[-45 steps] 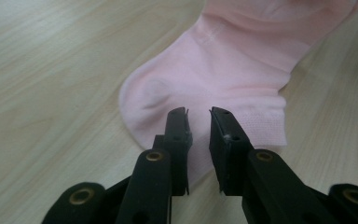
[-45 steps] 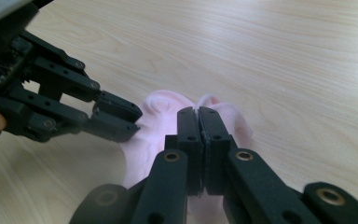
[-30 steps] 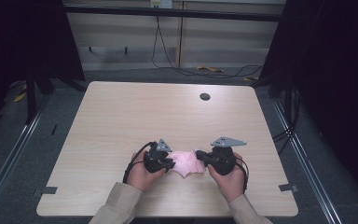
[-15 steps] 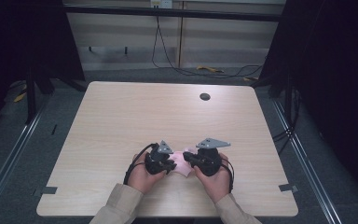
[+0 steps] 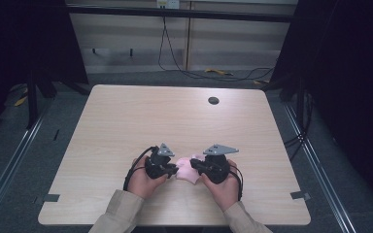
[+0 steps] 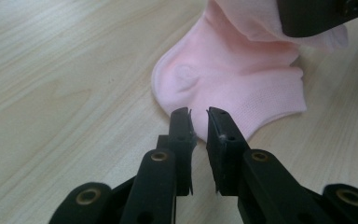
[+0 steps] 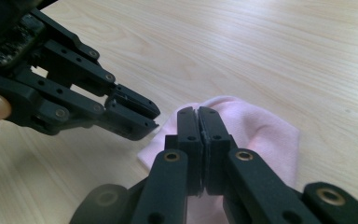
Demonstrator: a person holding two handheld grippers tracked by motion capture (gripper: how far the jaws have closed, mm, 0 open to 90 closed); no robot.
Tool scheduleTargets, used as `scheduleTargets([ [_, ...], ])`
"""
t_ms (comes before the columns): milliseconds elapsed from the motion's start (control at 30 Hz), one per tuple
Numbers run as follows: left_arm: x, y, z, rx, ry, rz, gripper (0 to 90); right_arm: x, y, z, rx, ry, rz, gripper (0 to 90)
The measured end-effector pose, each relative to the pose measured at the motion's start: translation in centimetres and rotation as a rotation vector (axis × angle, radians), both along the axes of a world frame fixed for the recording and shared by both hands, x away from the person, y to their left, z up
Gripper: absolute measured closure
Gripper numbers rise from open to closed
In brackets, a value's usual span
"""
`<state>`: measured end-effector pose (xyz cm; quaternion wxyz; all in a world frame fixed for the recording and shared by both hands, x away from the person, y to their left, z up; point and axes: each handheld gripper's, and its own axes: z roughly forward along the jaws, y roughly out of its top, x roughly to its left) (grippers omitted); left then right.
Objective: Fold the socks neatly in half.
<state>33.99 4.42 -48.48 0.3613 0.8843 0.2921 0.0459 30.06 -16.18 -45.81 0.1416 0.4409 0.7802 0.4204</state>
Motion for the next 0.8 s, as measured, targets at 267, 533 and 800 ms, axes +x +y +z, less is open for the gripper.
scheduleTargets([
  [267,-0.1,-0.2,-0.8,0.021,0.010,-0.014,80.2,-0.1,1.1,-1.1,-0.015,0.015,0.037,88.3],
  [533,-0.2,-0.3,-0.9,0.009,0.004,-0.019,80.2,0.2,2.0,-2.2,-0.019,0.025,0.049,88.3],
  [800,-0.3,-0.3,-0.9,0.010,-0.001,-0.022,80.3,0.7,2.6,-2.5,-0.030,0.022,0.050,88.3],
])
